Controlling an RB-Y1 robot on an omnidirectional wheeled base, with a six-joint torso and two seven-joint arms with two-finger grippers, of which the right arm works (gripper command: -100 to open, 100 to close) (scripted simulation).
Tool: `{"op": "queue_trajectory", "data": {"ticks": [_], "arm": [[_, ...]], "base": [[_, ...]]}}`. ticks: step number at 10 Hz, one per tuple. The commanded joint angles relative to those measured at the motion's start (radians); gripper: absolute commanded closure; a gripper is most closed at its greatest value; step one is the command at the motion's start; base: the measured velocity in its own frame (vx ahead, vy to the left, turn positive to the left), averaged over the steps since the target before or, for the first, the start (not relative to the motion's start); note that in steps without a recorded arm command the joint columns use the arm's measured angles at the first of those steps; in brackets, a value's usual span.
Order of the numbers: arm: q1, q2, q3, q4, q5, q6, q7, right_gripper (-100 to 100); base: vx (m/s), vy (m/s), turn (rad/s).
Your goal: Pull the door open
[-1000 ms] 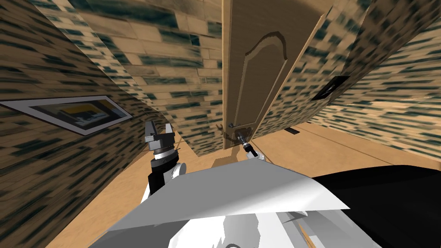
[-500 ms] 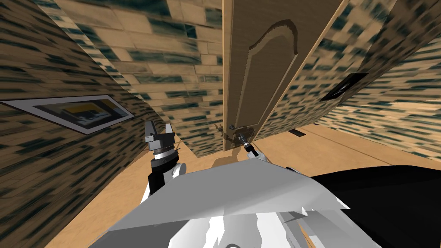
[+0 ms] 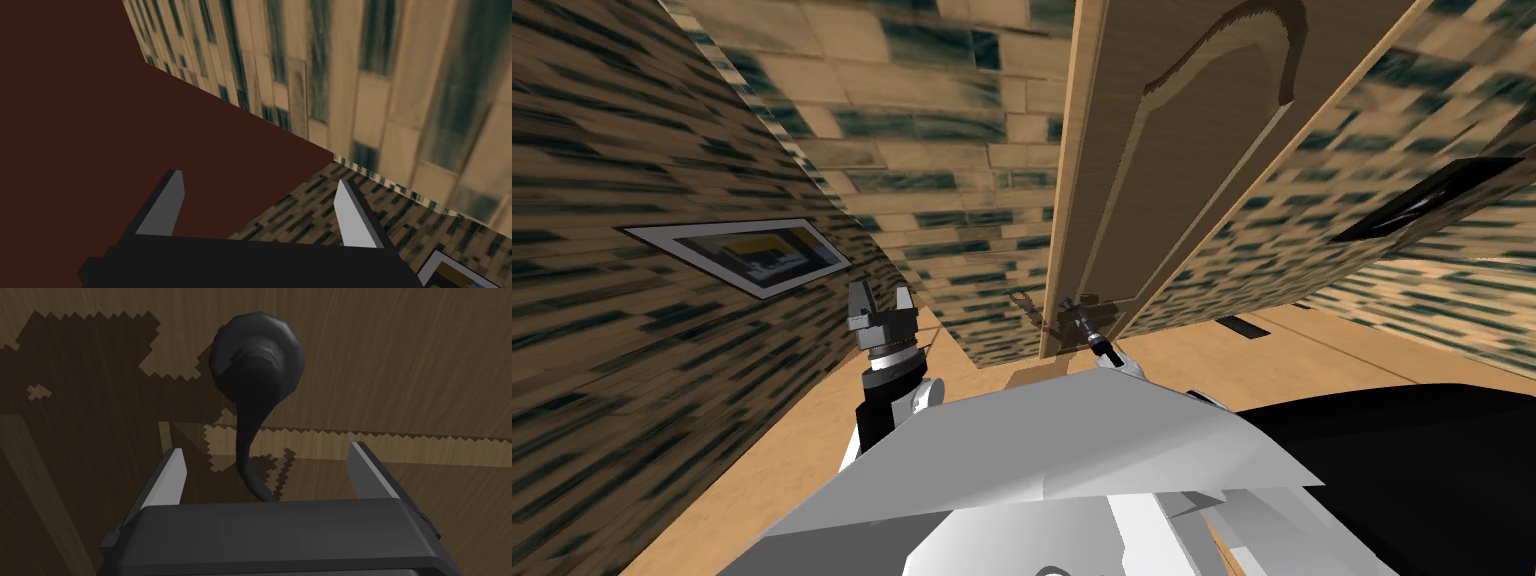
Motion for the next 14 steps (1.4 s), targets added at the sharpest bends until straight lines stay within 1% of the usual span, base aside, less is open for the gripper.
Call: {"op": "queue_trajectory", "data": {"ticks": [1,2,3,4,5,6,7,12,13,14], "arm": [[-0.001,-0.01,-0.009,0.023,-0.005,-0.016,-0.012,-100],[0.007,-0.029,-0.03,0.052,-0.015,-0.037,-0.028,-100],[0.007,-0.029,-0.03,0.052,-0.015,-0.037,-0.028,-100],[0.014,-0.042,-0.045,0.072,-0.022,-0.053,-0.04,-100],[0.016,-0.048,-0.051,0.081,-0.025,-0.059,-0.045,-100],[0.011,-0.043,-0.046,0.073,-0.022,-0.051,-0.039,-100],[0.011,-0.043,-0.046,0.073,-0.022,-0.051,-0.039,100],[0.011,-0.043,-0.046,0.073,-0.022,-0.051,-0.039,100],[0.027,-0.056,-0.035,0.072,-0.02,-0.069,-0.054,100],[0.037,-0.065,-0.027,0.071,-0.019,-0.082,-0.063,100]], "base": [[0.099,0.038,0.103],[0.158,0.025,0.269],[0.15,0.006,0.12],[0.161,-0.003,0.151],[0.175,-0.007,0.134],[0.074,-0.005,0.018],[-0.01,0.0,-0.014],[-0.013,-0.001,0.0],[-0.105,-0.04,0.129],[-0.203,-0.078,0.165]]}}
